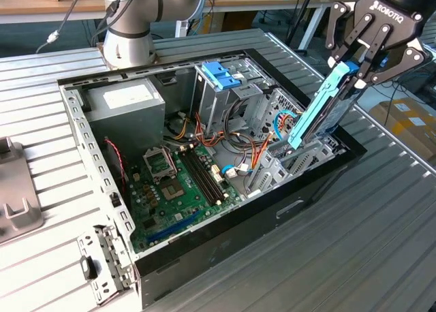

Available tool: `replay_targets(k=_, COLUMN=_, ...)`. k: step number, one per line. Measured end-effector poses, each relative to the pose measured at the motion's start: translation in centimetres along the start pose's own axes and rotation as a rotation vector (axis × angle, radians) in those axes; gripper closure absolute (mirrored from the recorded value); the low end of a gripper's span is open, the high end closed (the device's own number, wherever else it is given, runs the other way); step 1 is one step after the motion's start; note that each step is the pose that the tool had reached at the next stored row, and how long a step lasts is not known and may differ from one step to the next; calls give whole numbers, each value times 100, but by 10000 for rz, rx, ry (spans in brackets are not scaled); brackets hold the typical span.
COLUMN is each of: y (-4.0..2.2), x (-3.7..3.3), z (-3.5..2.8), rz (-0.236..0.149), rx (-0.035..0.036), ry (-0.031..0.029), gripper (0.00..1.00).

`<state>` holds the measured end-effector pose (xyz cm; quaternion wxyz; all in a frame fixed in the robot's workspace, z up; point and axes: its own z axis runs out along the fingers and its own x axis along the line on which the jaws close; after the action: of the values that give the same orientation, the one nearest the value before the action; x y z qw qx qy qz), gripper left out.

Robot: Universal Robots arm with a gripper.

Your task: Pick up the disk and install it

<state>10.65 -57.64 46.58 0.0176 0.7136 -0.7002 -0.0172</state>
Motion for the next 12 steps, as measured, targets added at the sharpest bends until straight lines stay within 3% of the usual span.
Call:
replay_targets(k=2, y=118, x=-2, z=3, rz=2, rx=0, ry=-14, gripper=63)
replay_targets(k=5, y=217, x=-4, z=7, rz=2, rx=1, ry=-29, gripper=63)
replay_targets(k=8, y=254, x=-5, z=21, rz=1, rx=1, ry=-35, gripper=63)
replay_targets(k=12, y=256, x=-5, z=23, rz=1, rx=2, ry=-36, gripper=63)
